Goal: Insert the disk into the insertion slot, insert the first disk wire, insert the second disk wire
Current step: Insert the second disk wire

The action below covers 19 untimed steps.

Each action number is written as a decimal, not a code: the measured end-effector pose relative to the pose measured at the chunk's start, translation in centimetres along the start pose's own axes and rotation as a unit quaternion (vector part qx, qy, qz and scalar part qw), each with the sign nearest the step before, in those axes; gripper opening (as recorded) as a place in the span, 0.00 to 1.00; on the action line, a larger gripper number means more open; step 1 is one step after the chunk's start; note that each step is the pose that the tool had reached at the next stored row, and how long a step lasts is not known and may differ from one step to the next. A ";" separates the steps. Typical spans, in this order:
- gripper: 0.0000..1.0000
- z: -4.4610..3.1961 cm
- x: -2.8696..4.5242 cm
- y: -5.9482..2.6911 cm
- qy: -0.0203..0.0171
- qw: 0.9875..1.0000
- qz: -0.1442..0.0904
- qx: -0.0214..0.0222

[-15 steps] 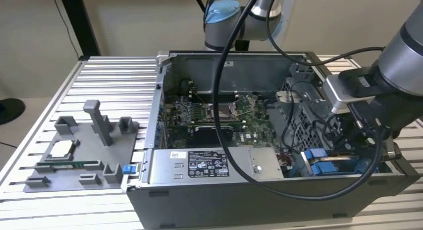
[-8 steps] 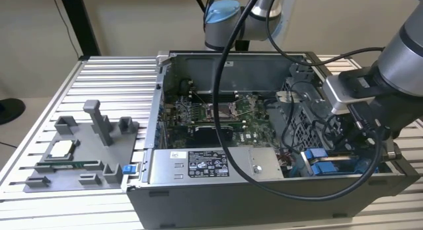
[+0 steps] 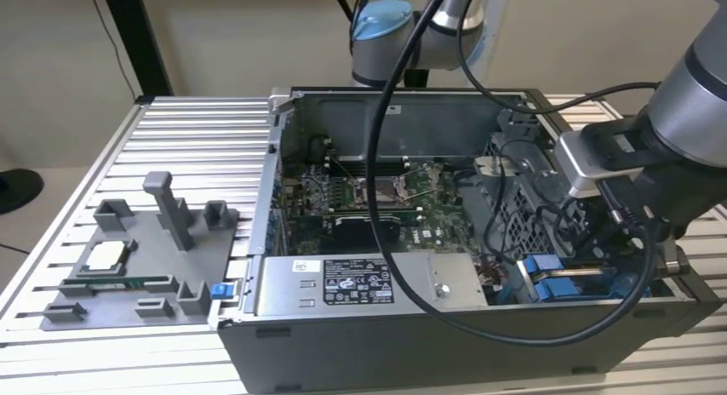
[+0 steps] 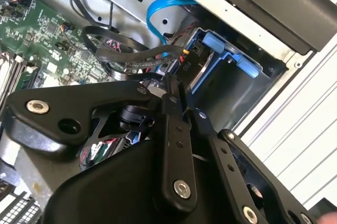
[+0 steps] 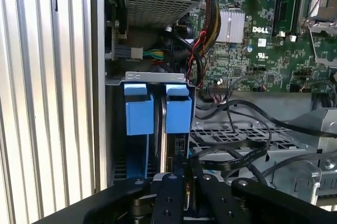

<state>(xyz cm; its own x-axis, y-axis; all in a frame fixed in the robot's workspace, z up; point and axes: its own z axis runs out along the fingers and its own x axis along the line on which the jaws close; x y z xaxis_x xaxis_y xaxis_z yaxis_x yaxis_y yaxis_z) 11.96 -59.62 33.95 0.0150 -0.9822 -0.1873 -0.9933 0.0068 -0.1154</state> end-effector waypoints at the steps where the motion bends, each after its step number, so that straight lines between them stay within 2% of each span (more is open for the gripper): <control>1: 0.00 0.03 0.00 0.00 0.000 1.000 0.000 0.000; 16: 0.00 0.60 0.12 0.08 0.000 1.000 -0.001 0.001; 17: 1.00 0.64 0.12 0.08 0.000 1.000 0.000 0.001; 19: 1.00 0.64 0.12 0.09 -0.001 1.000 -0.001 0.001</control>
<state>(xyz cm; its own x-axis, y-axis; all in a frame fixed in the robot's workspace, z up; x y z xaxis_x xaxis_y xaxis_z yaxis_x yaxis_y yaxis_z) 11.95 -59.62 33.29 0.0161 -0.9820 -0.1884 -0.9930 0.0063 -0.1177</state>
